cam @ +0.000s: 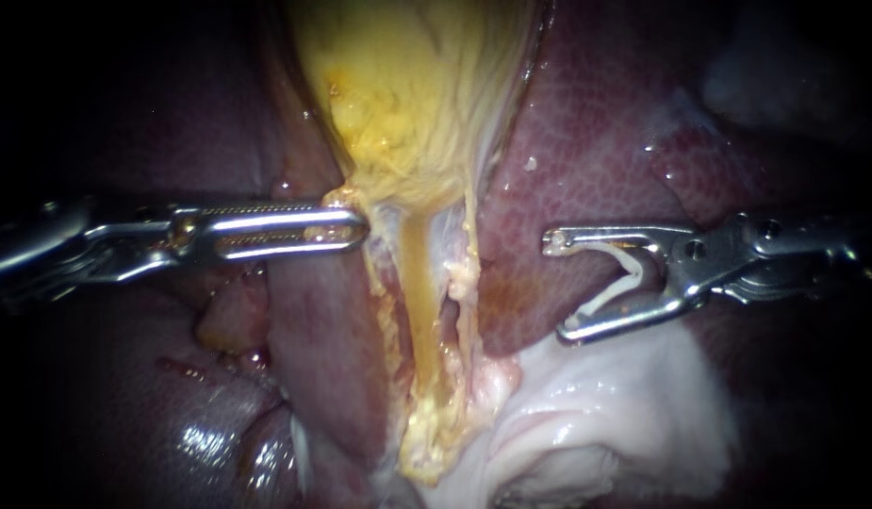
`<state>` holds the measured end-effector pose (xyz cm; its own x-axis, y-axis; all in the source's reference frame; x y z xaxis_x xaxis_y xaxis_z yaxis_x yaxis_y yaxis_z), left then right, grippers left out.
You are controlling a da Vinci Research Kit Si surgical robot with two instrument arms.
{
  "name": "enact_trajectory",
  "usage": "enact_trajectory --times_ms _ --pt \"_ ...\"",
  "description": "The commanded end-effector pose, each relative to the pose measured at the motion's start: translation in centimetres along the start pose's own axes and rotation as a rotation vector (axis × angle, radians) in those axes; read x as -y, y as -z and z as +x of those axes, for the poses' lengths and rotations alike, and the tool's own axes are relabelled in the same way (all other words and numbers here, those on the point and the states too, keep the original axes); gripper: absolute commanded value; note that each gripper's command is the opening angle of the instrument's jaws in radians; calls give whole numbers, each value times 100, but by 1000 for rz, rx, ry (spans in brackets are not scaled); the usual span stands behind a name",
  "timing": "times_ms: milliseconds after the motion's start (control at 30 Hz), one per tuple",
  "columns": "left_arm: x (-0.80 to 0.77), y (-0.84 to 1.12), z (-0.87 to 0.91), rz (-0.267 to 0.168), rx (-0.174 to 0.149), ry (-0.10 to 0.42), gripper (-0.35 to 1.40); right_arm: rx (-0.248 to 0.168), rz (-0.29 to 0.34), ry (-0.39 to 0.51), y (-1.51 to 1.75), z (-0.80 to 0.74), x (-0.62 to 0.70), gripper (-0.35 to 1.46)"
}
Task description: Grabbing gallbladder
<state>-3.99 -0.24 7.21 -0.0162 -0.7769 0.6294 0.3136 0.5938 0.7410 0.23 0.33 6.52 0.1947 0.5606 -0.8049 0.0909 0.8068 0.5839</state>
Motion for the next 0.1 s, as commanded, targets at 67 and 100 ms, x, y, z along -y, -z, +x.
enact_trajectory --times_ms 67,100 --pt "0 1 -1 0 0 0 -35 0 0 0 0 0 0 60" --pt "0 1 -1 -10 3 0 -35 0 0 0 0 0 0 60"
